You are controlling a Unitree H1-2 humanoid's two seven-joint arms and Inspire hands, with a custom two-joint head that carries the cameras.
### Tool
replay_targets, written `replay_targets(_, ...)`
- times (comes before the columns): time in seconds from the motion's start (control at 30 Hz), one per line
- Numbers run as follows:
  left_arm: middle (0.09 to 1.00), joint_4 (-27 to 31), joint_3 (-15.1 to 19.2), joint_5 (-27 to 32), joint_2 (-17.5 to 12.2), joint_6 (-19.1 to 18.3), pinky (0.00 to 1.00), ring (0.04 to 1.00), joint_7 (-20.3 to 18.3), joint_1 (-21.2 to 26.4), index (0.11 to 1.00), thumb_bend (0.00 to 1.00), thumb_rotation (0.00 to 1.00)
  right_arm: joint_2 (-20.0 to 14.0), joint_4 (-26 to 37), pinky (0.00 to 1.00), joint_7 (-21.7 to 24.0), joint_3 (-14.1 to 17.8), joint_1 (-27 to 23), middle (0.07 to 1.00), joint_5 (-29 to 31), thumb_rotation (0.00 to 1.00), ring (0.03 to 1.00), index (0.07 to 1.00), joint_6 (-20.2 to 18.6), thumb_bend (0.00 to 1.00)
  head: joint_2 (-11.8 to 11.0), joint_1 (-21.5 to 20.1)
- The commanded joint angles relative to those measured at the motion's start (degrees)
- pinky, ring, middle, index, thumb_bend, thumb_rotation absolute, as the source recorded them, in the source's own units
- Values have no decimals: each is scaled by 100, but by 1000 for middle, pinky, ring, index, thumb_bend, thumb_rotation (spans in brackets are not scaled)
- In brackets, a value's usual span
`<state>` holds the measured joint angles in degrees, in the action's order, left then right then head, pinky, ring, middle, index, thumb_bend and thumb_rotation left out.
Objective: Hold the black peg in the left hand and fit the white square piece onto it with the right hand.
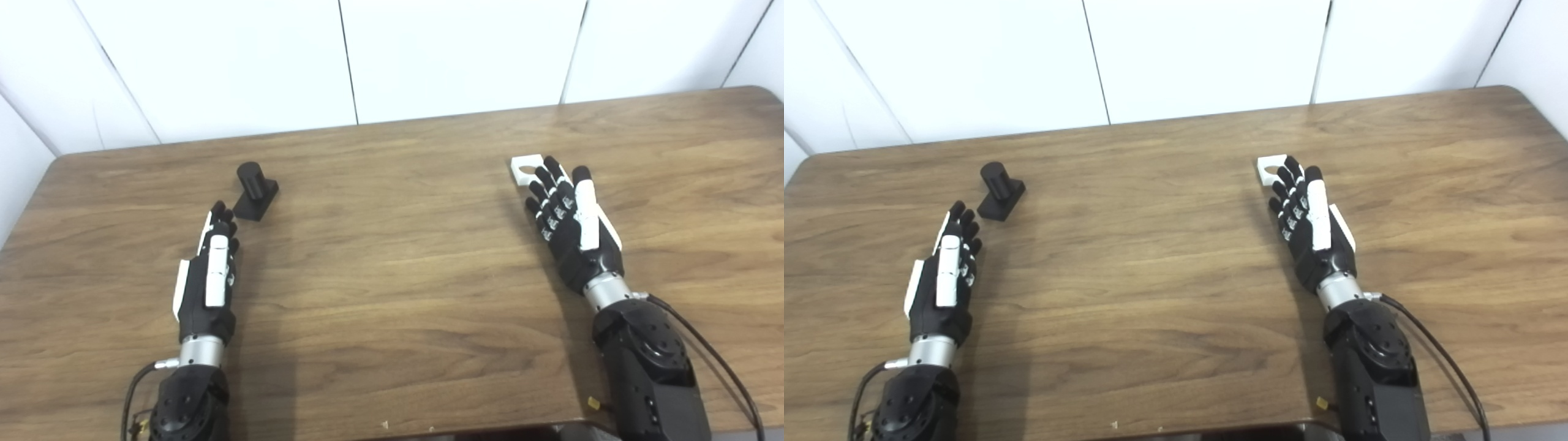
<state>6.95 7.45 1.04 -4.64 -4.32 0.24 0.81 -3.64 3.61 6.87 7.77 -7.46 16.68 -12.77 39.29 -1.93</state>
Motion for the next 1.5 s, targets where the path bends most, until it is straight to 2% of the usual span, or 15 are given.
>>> replay_targets(0.0,1000,250,-89,-790,-173,69,1000,1000,352,279,986,584,752,13,58,1000,1,-24,-224,1000,-6,1000,1000,1000,205,528,8,-8)
replay_targets(0.07,1000,283,-178,-1441,-256,109,1000,1000,588,312,958,594,727,13,55,1000,-11,-33,-225,1000,-28,1000,1000,1000,212,529,6,-5)
replay_targets(0.17,1000,351,-211,-1920,-285,14,1000,1000,767,378,925,636,626,19,57,1000,-10,-33,-221,1000,-16,1000,1000,1000,215,527,3,-2)
replay_targets(0.23,1000,307,-238,-2266,-329,21,1000,1000,914,458,910,701,548,32,61,1000,-15,-24,-218,1000,8,1000,1000,999,214,521,-6,-7)
replay_targets(0.33,1000,242,-267,-2630,-392,-68,994,1000,1023,581,906,755,481,30,65,1000,2,-19,-212,1000,34,1000,1000,1000,226,518,-6,-7)
replay_targets(0.47,1000,196,-406,-3401,-527,-453,996,1000,1096,734,913,808,487,10,54,1000,51,-7,-207,1000,94,1000,1000,1000,245,515,-6,-7)
replay_targets(0.53,1000,101,-588,-4059,-688,-666,999,1000,1169,830,912,813,521,15,55,1000,34,-18,-209,1000,80,1000,1000,1000,234,519,-13,6)
replay_targets(0.7,1000,-136,-871,-4826,-905,-1019,1000,1000,1147,1038,880,817,550,5,87,1000,-31,-66,-198,1000,-43,1000,1000,995,181,534,-31,-13)
replay_targets(0.9,1000,-514,-1072,-5218,-997,-1529,1000,1000,992,1359,852,827,577,-15,100,957,-15,-87,-167,1000,-88,1000,1000,990,188,548,-32,-32)
replay_targets(1.13,1000,-933,-1256,-5372,-1045,-1950,1000,1000,839,1657,836,802,596,-38,144,984,-17,-79,-141,1000,-100,1000,1000,993,171,549,-35,-53)
replay_targets(1.47,1000,-1949,-1395,-5202,-1252,-1977,1000,1000,907,2178,810,799,605,-60,144,980,-35,-57,-125,1000,-118,1000,1000,990,190,547,-35,-83)
